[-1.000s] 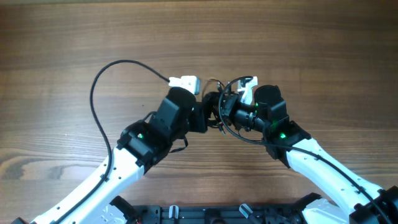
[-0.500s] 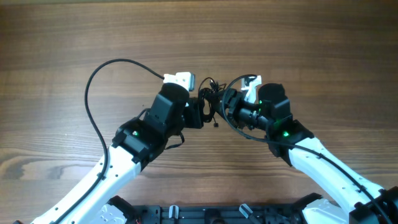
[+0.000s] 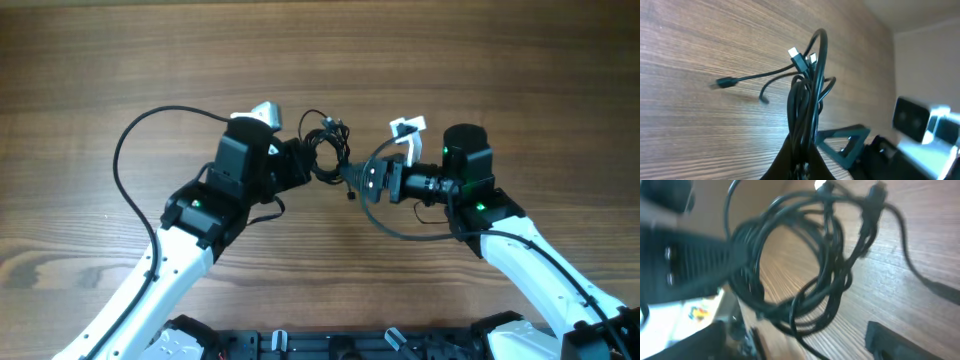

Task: Untangle cables

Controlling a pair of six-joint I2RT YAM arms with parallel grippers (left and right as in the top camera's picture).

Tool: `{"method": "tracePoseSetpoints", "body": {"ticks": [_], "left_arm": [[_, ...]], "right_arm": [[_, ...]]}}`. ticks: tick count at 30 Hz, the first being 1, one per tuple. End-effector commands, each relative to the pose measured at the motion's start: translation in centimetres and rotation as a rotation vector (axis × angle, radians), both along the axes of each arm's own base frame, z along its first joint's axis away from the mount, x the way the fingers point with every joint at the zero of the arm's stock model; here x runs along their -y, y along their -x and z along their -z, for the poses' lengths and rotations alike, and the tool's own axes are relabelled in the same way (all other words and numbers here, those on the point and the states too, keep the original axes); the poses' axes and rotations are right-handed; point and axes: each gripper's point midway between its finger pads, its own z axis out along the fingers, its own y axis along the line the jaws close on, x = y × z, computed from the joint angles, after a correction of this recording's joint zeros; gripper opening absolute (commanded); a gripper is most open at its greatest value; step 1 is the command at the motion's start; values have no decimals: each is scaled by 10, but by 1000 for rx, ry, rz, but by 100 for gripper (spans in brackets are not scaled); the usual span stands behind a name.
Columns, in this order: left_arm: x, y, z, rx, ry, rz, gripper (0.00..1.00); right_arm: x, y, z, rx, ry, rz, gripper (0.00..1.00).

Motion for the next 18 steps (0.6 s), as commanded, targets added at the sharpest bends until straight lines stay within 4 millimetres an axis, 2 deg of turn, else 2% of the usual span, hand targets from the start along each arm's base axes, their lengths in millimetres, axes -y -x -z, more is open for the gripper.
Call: {"method": "tracePoseSetpoints", "body": {"ticks": [1, 3, 5, 8, 9, 14, 18], "left_arm": [[-2, -4, -15, -51, 132, -37, 4], [-1, -4, -19, -52, 162, -17, 4], [0, -4, -23, -72, 207, -21, 4], [4, -5, -29, -86, 258, -31, 4], [5, -5, -31, -88, 271, -30, 4], [5, -5, -31, -90, 272, -30, 4], [0, -9, -29, -2, 178, 11, 4]], "right_arm": [[-7, 14, -5, 155, 24, -116, 86], [-9, 16, -3, 151, 26, -124, 79], [-11, 20, -1, 182, 37, -147, 66], [-15, 24, -1, 196, 40, -168, 66], [-17, 25, -1, 198, 40, -173, 62], [-12, 22, 10, 173, 88, -140, 25], [-9, 27, 19, 78, 95, -123, 13]]}}
